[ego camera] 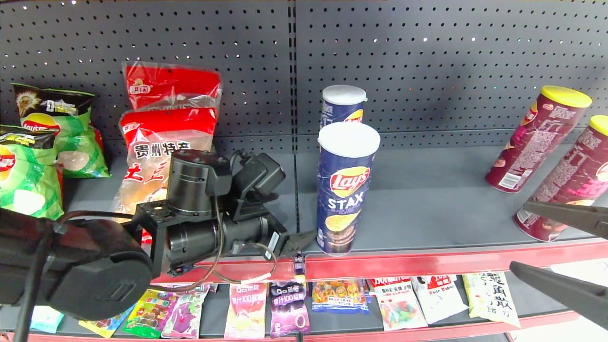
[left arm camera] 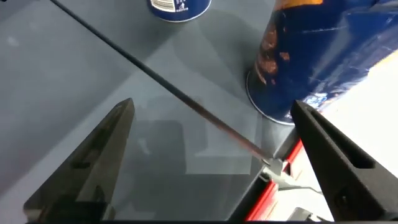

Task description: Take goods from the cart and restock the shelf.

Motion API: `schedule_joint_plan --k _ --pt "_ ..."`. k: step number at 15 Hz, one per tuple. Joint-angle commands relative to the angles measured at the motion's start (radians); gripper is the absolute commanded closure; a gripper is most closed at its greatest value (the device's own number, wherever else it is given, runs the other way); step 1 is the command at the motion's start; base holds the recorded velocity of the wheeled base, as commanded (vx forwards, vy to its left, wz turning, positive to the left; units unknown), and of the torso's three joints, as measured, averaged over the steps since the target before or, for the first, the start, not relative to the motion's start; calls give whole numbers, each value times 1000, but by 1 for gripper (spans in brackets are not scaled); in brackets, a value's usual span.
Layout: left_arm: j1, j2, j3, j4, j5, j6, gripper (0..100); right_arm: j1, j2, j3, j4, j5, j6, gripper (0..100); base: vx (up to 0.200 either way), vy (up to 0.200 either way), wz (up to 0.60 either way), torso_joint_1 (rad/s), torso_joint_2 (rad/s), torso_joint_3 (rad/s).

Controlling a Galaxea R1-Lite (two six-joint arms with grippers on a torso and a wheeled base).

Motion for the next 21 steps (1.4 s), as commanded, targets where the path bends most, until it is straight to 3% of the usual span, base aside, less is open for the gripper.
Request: schedule_joint_plan --k 1,8,10,13,15,16,17,18,20,21 --pt "-1 18 -12 0 0 -1 0 1 3 0 -1 1 2 0 0 0 0 0 0 0" --pt "-4 20 -16 0 2 -2 0 1 3 13 -1 1 22 0 0 0 0 0 0 0" --pt "2 -46 19 3 31 -13 0 -4 -11 49 -1 -1 22 0 0 0 0 0 0 0" --pt "46 -267 154 51 84 -34 0 -44 -90 135 1 -1 19 0 0 0 0 0 0 0" --pt "120 -540 287 203 140 -37 0 -134 -183 203 7 -2 19 0 0 0 0 0 0 0" --pt "145 -620 307 264 152 -50 0 -170 -211 210 30 -4 19 0 0 0 0 0 0 0" --pt "175 -749 326 384 167 -79 0 -243 -261 204 101 -6 17 0 0 0 0 0 0 0" --pt "218 -912 321 575 201 -120 0 -343 -340 171 236 -6 16 0 0 0 0 0 0 0" --pt "267 -1102 329 775 219 -160 0 -384 -458 135 409 -6 16 0 0 0 0 0 0 0" --pt "295 -1197 338 873 222 -162 0 -391 -527 131 487 -6 16 0 0 0 0 0 0 0"
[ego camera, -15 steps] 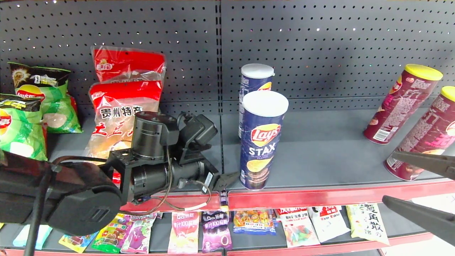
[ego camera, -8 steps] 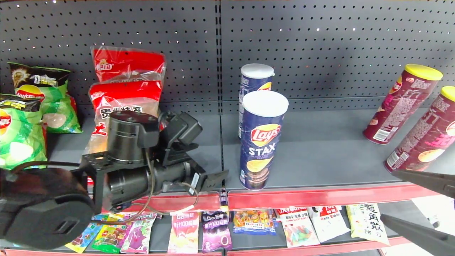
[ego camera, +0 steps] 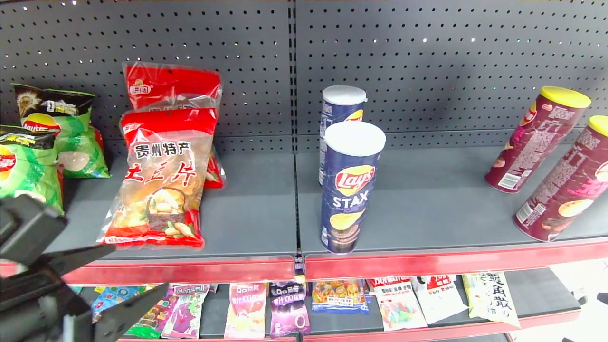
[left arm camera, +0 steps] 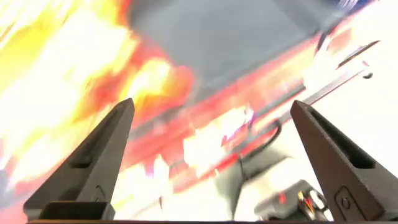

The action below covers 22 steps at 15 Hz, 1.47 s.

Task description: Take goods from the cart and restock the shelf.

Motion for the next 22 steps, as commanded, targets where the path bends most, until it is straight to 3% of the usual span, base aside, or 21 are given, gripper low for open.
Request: schedule_joint_plan --k 1,5,7,9,11,12,14,15,16,17,19,20,22 --pt "125 -455 54 336 37 -45 0 -49 -220 -31 158 -1 -1 0 0 0 0 0 0 0" --pt "205 -673 94 507 38 -50 0 -47 -369 9 263 -9 -1 0 0 0 0 0 0 0" --pt "309 -736 110 571 40 -56 0 -49 -447 54 264 -24 -1 0 0 0 0 0 0 0" --pt "455 -788 152 586 41 -56 0 -49 -516 94 264 -69 -1 0 0 0 0 0 0 0" --pt "538 -868 190 582 18 -55 0 -62 -561 152 247 -146 -18 0 0 0 0 0 0 0" --pt "538 -869 198 574 9 -61 0 -62 -559 161 238 -181 -25 0 0 0 0 0 0 0" --pt "538 -868 264 382 -80 -73 0 -61 -561 166 232 -230 -16 0 0 0 0 0 0 0" --pt "538 -868 304 319 -97 -73 0 -62 -561 166 230 -230 -14 0 0 0 0 0 0 0" --pt "538 -868 390 171 -109 -68 0 -62 -561 170 224 -230 -4 0 0 0 0 0 0 0" --pt "538 -868 426 83 -111 -70 0 -62 -561 198 164 -228 -1 0 0 0 0 0 0 0" --pt "538 -868 499 -10 -97 -65 0 -62 -561 360 -179 -241 33 0 0 0 0 0 0 0" --pt "538 -868 503 -32 -89 -65 0 -64 -561 380 -242 -259 48 0 0 0 0 0 0 0" --pt "538 -868 500 -20 -95 -64 0 -64 -561 374 -216 -265 70 0 0 0 0 0 0 0"
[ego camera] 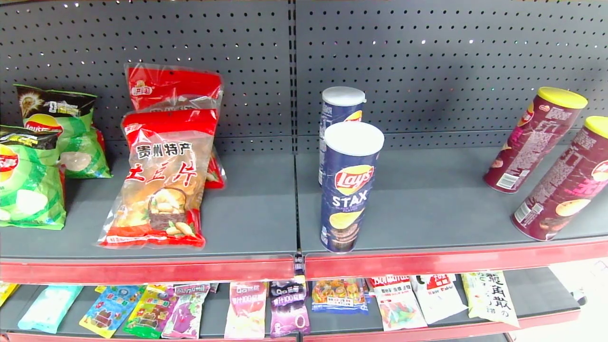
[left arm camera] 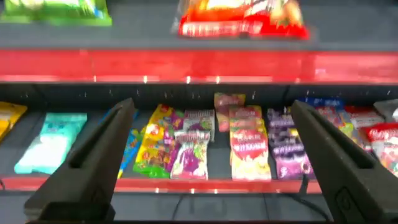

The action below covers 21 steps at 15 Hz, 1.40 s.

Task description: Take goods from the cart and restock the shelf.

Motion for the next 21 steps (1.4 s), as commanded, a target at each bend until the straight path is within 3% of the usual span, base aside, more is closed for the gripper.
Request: schedule_joint_plan --k 1,5,7,17,21 --pt "0 5 9 1 0 0 0 -2 3 15 11 -9 18 0 0 0 0 0 0 0" --pt "-6 5 9 1 -6 2 0 -2 0 26 39 -63 41 0 0 0 0 0 0 0" --pt "-101 -46 9 1 0 -3 0 0 0 26 45 -58 23 0 0 0 0 0 0 0" --pt "-82 -86 9 1 29 3 0 0 0 26 45 -60 29 0 0 0 0 0 0 0" --pt "-82 -86 9 1 29 3 0 0 0 26 45 -61 29 0 -150 0 0 8 5 -1"
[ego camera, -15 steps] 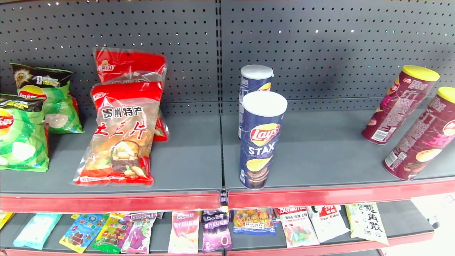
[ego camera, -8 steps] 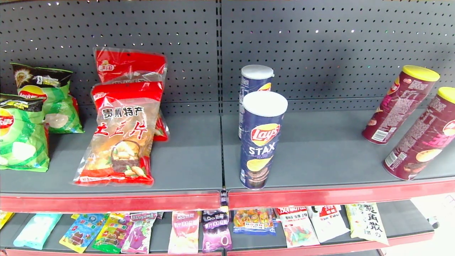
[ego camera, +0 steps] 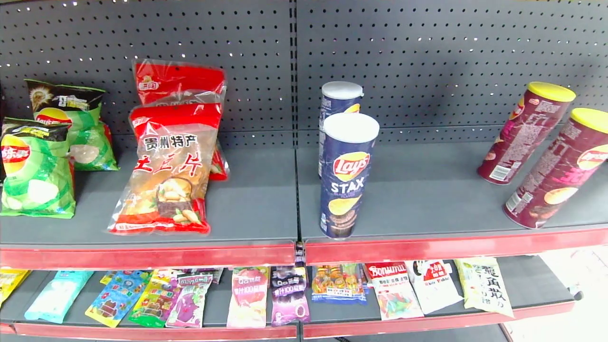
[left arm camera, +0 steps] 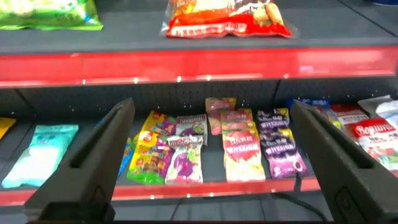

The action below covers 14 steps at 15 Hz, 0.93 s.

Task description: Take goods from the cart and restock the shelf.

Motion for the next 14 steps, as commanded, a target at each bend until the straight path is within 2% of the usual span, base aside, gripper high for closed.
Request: schedule_joint_plan --k 1,2,14 --pt "0 0 0 -1 0 0 0 0 0 0 0 0 0 0 0 0 0 0 0 0" --pt "0 0 0 -1 0 0 0 0 0 0 0 0 0 0 0 0 0 0 0 0" --pt "0 0 0 1 0 -2 0 0 0 0 0 -3 0 0 0 -200 0 7 4 2"
